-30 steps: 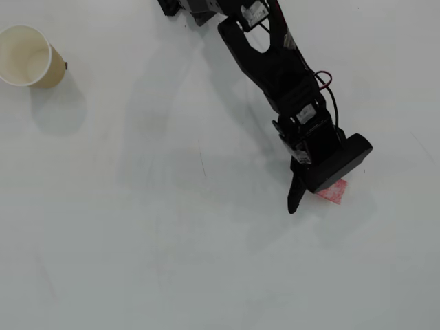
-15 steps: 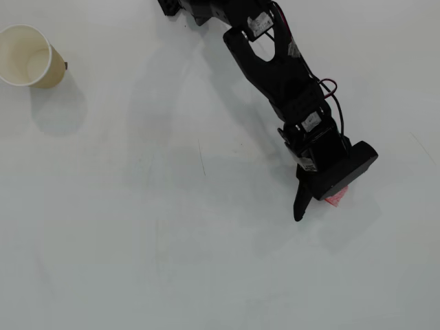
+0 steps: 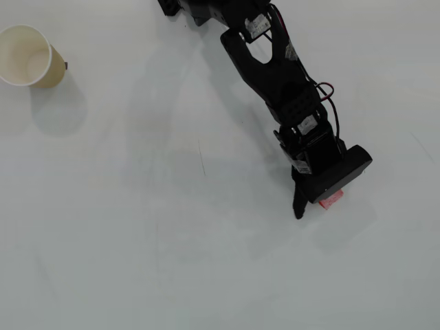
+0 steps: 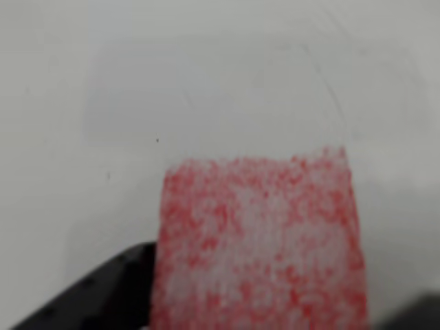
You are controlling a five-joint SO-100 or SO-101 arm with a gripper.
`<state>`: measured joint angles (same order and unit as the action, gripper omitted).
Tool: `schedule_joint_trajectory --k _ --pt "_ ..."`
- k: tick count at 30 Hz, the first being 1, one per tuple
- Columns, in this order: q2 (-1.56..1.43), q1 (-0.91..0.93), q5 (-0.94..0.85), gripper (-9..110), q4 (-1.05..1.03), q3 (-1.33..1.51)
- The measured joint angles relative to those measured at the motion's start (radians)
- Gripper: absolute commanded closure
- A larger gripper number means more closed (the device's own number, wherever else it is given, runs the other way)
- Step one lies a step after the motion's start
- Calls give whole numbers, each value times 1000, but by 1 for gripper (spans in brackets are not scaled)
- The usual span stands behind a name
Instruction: Pick up the cube and drop it in the cup.
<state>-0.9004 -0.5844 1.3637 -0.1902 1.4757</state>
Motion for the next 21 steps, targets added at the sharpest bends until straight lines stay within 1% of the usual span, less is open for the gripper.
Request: schedule_joint_trajectory --k 3,6,7,10,21 --pt "-2 -2 0 79 -29 -2" --pt "-2 -2 0 89 -71 -20" --pt "-2 -2 0 90 -92 -28" --pt "-3 0 0 91 -141 -46" --pt "-5 2 0 93 -158 -49"
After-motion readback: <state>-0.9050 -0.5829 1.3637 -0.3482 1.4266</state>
